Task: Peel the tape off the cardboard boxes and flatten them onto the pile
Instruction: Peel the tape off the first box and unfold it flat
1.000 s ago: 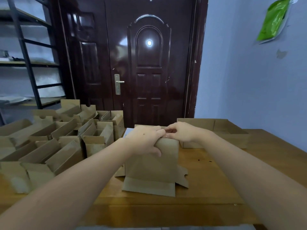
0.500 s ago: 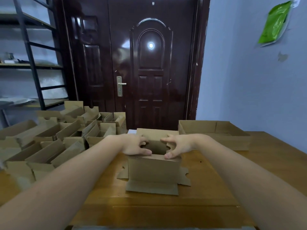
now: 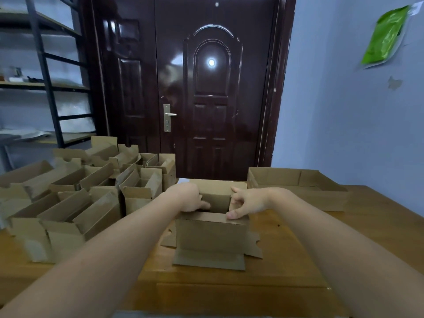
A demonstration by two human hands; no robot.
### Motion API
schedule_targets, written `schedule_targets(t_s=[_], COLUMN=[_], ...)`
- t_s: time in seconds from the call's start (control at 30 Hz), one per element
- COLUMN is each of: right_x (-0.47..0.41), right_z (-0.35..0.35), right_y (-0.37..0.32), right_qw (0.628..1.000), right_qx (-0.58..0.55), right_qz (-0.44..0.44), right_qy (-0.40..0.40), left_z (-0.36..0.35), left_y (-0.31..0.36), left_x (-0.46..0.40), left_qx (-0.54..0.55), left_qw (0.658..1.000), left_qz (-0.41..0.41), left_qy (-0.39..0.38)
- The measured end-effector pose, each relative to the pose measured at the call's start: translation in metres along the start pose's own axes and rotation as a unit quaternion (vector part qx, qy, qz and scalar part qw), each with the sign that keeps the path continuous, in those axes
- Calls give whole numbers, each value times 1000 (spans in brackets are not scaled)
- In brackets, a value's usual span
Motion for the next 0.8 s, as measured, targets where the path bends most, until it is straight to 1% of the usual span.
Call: schedule_targets(t_s=[0.03, 0.1, 0.13, 0.2, 0.27, 0.33, 0.47, 0.53, 0.63, 0.7, 0.8], right_x=[2, 6, 9, 16, 22, 25, 30, 33, 28, 25, 23], right_z=[4, 15, 21, 31, 35, 34, 15, -1, -29, -40, -47], right_y=[-1, 0, 3, 13, 28, 42, 76, 84, 88, 85, 81], right_qw=[1000, 994, 987, 967, 947, 933, 910, 916, 935, 941, 936], right_qx=[-10, -57, -87, -154, -207, -250, -294, -287, -252, -232, -250], right_qz=[-1, -4, -5, -11, -18, -25, -78, -101, -119, -123, -122], right_qy=[23, 96, 136, 204, 246, 259, 281, 261, 218, 213, 216], left_z=[1, 6, 10, 21, 28, 30, 13, -5, -24, -33, -43], left_y=[3, 4, 1, -10, -27, -44, -82, -93, -85, -75, -73], left_x=[0, -2, -4, -6, -7, -6, 1, 7, 13, 16, 17], left_qx=[-30, -38, -21, 48, 108, 133, 153, 177, 213, 225, 250], left_qw=[999, 999, 999, 996, 990, 987, 983, 978, 972, 970, 963], left_qz=[-8, -7, -4, 11, 26, 37, 79, 96, 82, 81, 92], left_qy=[12, 31, 44, 74, 82, 78, 66, 51, 49, 51, 51])
Point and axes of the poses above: each hand's wrist, its own x-axis away from the middle knuckle, its own z-axis out of the back of the hand, y = z × x, the point moved 8 cm from there along -x, towards the middle knuckle, and after that the axes turned 9 degrees about y, right-handed, at the moved point
